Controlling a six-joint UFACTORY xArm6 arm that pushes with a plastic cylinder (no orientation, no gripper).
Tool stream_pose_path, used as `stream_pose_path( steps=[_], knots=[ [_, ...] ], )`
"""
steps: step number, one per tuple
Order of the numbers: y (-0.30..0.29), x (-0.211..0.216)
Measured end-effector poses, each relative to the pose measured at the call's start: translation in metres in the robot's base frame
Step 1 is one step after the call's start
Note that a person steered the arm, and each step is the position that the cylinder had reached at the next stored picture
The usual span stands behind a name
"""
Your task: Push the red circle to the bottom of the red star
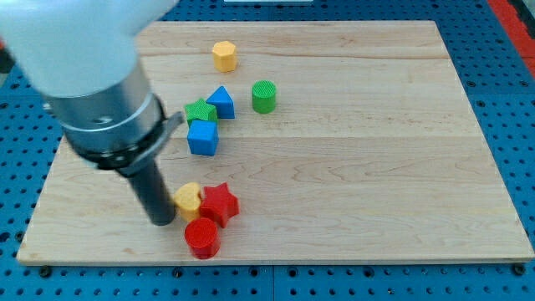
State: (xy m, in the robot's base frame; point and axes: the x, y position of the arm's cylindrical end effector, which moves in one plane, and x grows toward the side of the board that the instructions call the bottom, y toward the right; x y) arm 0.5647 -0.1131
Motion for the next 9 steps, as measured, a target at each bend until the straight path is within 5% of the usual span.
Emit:
stream_pose_path(
  steps=[1, 2, 3, 5, 7, 9],
  knots=[
    [0.028, -0.004],
    [-0.017, -0.004],
    [-0.045, 0.053],
    [-0.041, 0.054],
    [0.07, 0.054],
    [0.079, 0.048]
  ],
)
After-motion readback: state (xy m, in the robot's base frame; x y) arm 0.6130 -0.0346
